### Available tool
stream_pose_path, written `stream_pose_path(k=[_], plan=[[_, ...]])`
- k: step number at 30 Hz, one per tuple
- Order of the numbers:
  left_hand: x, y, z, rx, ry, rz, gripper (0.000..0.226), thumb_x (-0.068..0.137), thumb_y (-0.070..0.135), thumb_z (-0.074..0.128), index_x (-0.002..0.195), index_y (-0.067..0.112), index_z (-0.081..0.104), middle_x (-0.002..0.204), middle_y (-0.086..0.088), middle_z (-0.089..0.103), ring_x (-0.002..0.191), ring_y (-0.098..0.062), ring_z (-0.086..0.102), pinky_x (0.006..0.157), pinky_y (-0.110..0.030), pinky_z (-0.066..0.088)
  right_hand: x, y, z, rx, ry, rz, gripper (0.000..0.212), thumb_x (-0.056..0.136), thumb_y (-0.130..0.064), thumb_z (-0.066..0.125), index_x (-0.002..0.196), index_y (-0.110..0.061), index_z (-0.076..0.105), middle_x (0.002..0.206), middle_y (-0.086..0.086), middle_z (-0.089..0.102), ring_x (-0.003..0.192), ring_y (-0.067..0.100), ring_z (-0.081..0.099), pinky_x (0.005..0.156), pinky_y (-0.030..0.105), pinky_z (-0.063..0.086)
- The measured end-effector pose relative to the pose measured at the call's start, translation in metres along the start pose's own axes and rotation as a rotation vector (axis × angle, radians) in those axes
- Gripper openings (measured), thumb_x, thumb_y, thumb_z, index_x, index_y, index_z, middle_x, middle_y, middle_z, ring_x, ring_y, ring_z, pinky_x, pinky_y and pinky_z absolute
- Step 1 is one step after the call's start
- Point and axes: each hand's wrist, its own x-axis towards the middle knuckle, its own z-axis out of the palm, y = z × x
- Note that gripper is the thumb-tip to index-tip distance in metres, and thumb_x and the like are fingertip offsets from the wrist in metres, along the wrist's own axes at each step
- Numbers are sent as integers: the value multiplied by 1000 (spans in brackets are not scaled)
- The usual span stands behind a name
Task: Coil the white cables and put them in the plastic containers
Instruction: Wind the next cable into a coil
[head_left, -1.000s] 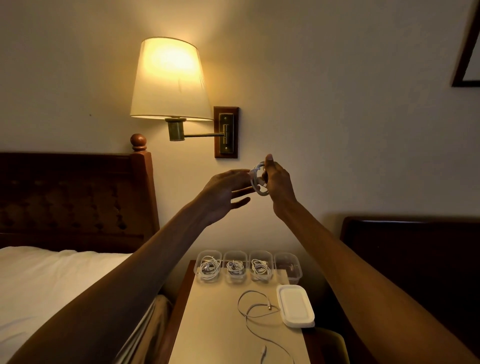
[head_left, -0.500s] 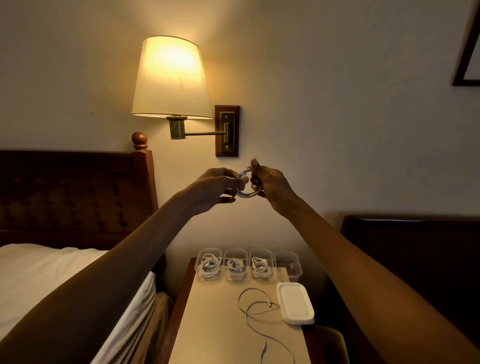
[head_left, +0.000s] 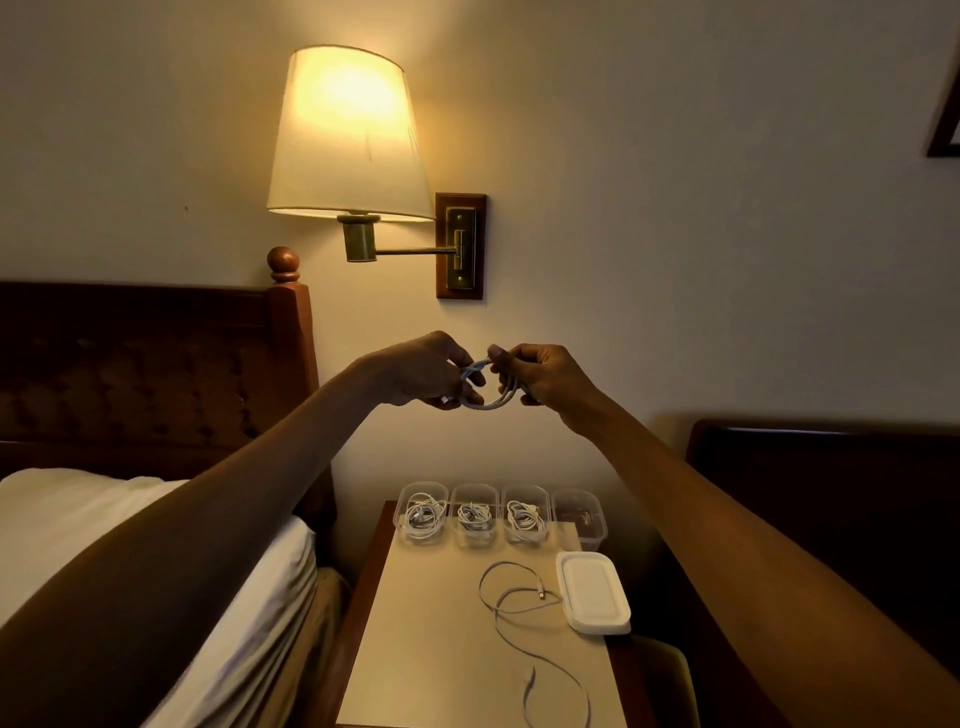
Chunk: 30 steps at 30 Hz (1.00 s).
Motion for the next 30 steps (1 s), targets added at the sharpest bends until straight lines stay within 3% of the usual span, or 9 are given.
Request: stream_pose_path(k=[6, 9, 11, 13, 15, 18, 22, 27, 30], plan=[[6, -11, 6, 66, 12, 76, 20, 90, -2, 63, 109, 1, 68, 98, -16, 70, 87, -22, 66, 73, -28, 52, 0, 16, -5, -11, -29, 12, 28, 94, -35, 58, 94, -9, 68, 83, 2, 67, 76, 13, 62, 65, 22, 50], [14, -29, 19, 73, 154, 83, 19, 89, 1, 65, 108, 2, 70, 93, -11, 73, 89, -24, 71, 81, -37, 58, -4, 30, -12, -21, -65, 18, 29, 94, -29, 58, 105, -3, 68, 88, 3, 70, 80, 13, 65, 67, 23, 52], [18, -38, 34, 103, 268, 107, 11, 90, 6, 67, 99, 7, 72, 87, -7, 74, 85, -22, 72, 78, -42, 61, -7, 42, -15, -1, -79, 42, 27, 95, -25, 58, 107, -3, 68, 91, 5, 71, 83, 15, 67, 70, 25, 55], [23, -44, 50, 113, 291, 130, 9, 92, 10, 65, 100, 11, 70, 86, -4, 74, 81, -20, 71, 72, -37, 58, -8, 56, -17, 28, -73, 61, 24, 95, -21, 58, 106, -3, 68, 92, 7, 71, 84, 16, 68, 71, 27, 58], [31, -51, 66, 20, 245, 125, 13, 95, 9, 61, 106, 10, 65, 86, -4, 72, 79, -20, 69, 69, -33, 56, -8, 73, -21, 57, -52, 84, 21, 95, -17, 58, 106, -2, 68, 94, 10, 71, 84, 17, 69, 70, 27, 59], [50, -66, 91, -296, 162, 73, 21, 94, -3, 57, 115, 0, 60, 90, -14, 69, 84, -24, 68, 79, -36, 60, -9, 102, -33, 46, -18, 115, 22, 94, -15, 59, 108, -1, 69, 96, 13, 71, 84, 18, 70, 68, 27, 60], [83, -80, 129, -518, 205, 61, 26, 90, 2, 64, 116, -2, 63, 95, -20, 72, 83, -29, 72, 78, -37, 61, -4, 150, -50, 43, 52, 187, 23, 90, -15, 65, 107, -1, 71, 96, 15, 72, 86, 23, 72, 70, 33, 61], [141, -104, 183, -543, 206, -40, 22, 86, 6, 71, 106, -3, 68, 91, -21, 73, 84, -35, 72, 79, -41, 61, 12, 229, -69, -98, 99, 321, 24, 87, -27, 70, 101, -8, 75, 89, 6, 74, 80, 18, 71, 79, 35, 60], [185, -125, 214, -487, 169, -104, 20, 82, 7, 75, 100, -1, 72, 85, -19, 74, 79, -34, 72, 75, -41, 61, 19, 279, -75, -97, 75, 451, 26, 87, -26, 70, 102, -6, 74, 93, 8, 73, 81, 18, 71, 69, 29, 60]])
